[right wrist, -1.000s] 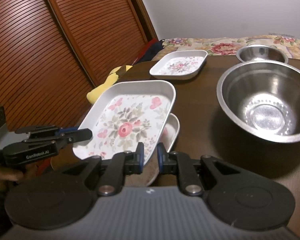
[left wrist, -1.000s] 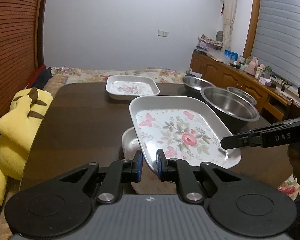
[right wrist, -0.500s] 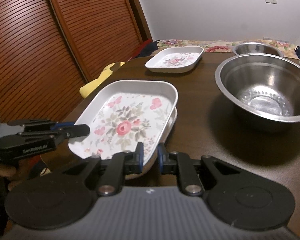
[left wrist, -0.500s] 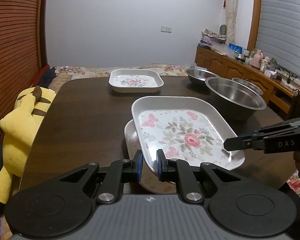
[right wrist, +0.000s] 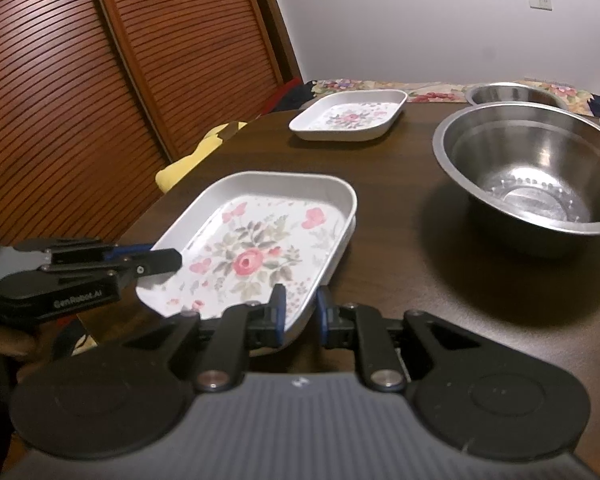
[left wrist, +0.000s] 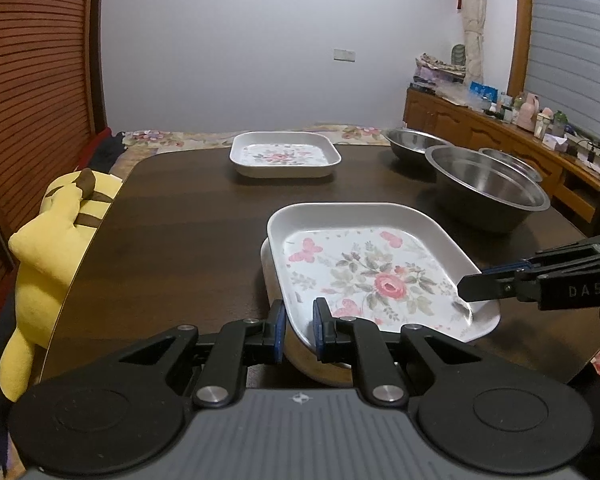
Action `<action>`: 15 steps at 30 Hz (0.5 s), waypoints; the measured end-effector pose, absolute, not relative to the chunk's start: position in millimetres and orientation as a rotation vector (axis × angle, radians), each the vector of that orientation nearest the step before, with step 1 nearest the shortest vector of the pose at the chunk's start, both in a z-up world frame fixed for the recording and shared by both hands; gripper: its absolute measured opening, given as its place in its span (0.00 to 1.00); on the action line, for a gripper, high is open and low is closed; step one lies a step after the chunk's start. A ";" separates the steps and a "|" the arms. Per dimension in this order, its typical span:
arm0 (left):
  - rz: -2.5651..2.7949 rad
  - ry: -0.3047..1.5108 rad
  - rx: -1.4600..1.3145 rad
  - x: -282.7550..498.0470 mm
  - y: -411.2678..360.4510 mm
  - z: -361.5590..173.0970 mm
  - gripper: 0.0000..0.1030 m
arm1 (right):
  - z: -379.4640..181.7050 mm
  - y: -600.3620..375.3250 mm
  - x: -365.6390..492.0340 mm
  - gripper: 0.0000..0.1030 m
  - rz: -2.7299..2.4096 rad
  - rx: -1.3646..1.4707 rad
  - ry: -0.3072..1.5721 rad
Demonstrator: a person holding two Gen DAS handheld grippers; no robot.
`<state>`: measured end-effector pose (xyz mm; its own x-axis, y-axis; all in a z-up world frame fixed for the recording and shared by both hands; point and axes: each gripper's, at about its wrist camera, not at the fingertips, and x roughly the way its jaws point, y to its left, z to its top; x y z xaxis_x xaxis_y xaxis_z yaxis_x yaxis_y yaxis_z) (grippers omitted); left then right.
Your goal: Organize plates and bowls
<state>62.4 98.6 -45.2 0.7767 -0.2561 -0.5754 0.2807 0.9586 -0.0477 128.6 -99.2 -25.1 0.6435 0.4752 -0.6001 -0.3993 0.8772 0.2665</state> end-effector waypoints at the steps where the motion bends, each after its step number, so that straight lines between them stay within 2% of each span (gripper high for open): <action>1: -0.285 0.615 0.050 62.8 97.6 -45.5 0.15 | -25.3 -99.3 128.6 0.18 0.497 0.110 0.714; 15: -0.256 0.622 0.092 64.2 95.5 -53.9 0.15 | -27.0 -98.0 127.5 0.19 0.489 0.096 0.696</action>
<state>64.2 95.5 -53.9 0.7826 -0.2093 -0.5863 0.2643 0.9644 0.0085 127.5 -98.0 -27.0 0.6596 0.4628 -0.5922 -0.4000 0.8832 0.2447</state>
